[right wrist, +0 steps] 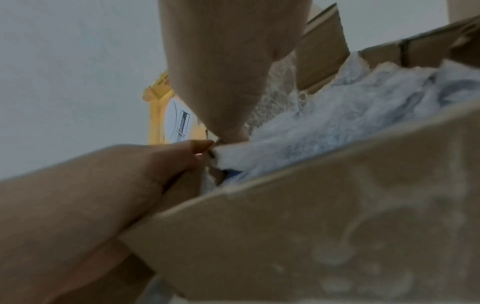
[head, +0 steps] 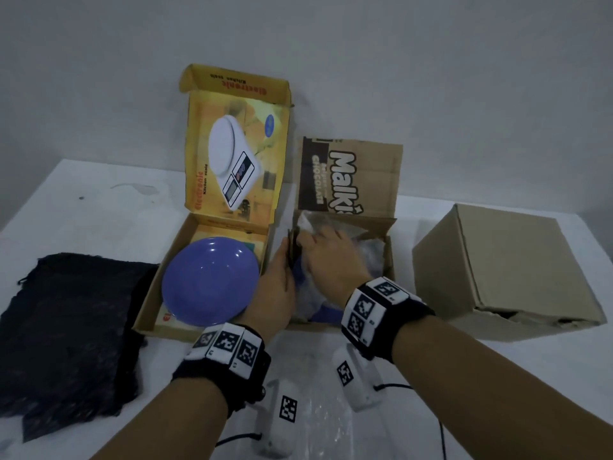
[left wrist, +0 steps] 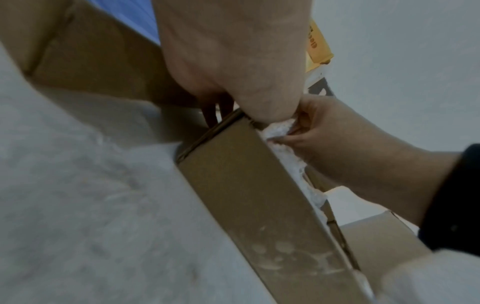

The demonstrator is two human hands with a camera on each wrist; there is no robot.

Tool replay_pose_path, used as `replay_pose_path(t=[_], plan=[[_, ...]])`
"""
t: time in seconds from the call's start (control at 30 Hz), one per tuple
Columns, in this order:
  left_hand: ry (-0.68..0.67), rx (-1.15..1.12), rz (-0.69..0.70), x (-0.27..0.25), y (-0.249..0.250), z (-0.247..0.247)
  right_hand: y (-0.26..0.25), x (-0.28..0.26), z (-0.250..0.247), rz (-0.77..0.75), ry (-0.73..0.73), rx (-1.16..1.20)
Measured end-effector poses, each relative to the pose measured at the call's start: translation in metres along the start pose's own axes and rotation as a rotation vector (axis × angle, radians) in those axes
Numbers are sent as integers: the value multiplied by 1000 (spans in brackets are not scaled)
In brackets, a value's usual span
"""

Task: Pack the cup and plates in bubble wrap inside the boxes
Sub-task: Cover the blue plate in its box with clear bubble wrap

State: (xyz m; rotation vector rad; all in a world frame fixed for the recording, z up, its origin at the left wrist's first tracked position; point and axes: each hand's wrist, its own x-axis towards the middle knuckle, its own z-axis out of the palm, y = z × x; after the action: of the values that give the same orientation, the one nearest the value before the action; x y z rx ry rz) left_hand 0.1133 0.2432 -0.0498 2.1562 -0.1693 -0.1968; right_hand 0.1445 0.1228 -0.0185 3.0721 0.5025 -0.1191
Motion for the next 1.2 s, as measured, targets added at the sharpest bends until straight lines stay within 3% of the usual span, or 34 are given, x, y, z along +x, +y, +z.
replay_pose_path(t=[0.13, 0.23, 0.4, 0.5, 0.63, 0.7, 0.9, 0.97, 1.1, 1.2], plan=[[34, 53, 6, -1, -6, 5, 6, -1, 17, -100, 126, 49], [23, 53, -4, -1, -9, 5, 13, -1, 27, -129, 16, 152], [22, 44, -10, 2, -14, 7, 10, 3, 30, 41, -116, 83], [20, -8, -17, 2, -16, 8, 4, 13, 16, 46, -166, 20], [11, 8, -14, 0, -13, 5, 5, 9, 2, 0, 116, -69], [19, 46, -2, -1, -14, 5, 8, 3, 10, 2, 170, -74], [4, 50, 11, -1, -15, 3, 13, -3, 33, -105, -43, 258], [6, 82, 10, -1, -15, 3, 13, -8, 26, -122, -57, 325], [-2, 81, 11, -1, -10, 3, 19, -13, 18, -81, -9, 206], [-3, 69, 22, -2, -8, 3, 15, -10, 23, -103, -52, 344]])
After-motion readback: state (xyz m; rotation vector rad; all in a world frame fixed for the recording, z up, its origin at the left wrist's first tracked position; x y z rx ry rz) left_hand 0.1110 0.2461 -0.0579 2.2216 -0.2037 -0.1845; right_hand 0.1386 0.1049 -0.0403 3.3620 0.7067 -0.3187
